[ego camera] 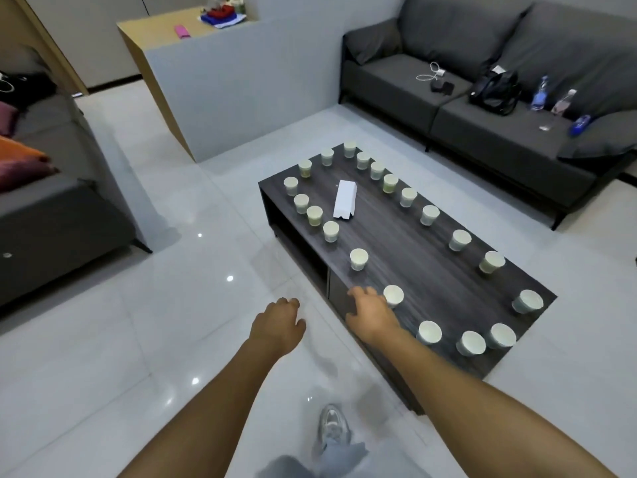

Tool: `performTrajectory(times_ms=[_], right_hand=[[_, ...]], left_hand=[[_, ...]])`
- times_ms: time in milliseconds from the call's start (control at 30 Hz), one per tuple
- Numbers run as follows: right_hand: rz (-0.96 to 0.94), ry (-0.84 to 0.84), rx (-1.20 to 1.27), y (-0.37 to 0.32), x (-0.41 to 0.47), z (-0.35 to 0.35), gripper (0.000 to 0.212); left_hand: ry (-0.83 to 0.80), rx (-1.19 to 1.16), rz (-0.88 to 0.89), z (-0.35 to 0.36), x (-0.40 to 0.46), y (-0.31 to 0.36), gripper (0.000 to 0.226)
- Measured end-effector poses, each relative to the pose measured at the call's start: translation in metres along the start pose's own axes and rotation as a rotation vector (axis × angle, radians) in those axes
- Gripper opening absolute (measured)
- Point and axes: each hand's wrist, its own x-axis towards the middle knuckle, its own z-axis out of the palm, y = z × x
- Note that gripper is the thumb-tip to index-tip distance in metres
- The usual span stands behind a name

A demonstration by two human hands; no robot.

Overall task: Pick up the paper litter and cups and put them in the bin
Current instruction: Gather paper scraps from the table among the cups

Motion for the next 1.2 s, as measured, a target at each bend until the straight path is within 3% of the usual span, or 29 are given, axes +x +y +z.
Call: performTrajectory(times_ms=[300, 600, 733, 1200], right_hand=[[0.070, -0.009, 0.043, -0.035, 0.155, -0.052, 0.045], [0.255, 0.016, 0.150, -0.085, 0.312, -0.083, 0.049], [0.319, 0.058, 0.218, -0.107, 0.365, -0.095, 0.039], [0.570, 0.035, 0.399, -0.062, 0.521, -0.139, 0.043]], left_hand=[[-0.035, -0.007, 0.034, -0.069, 0.163, -0.020, 0.044], [-0.099, 0.063, 0.160, -0.143, 0.343, -0.068, 0.039], [-0.111, 0.089, 0.211, -0.174, 0.416, -0.080, 0.036], [-0.342, 0.251, 0.384, -0.204, 0.631, -0.008, 0.033]])
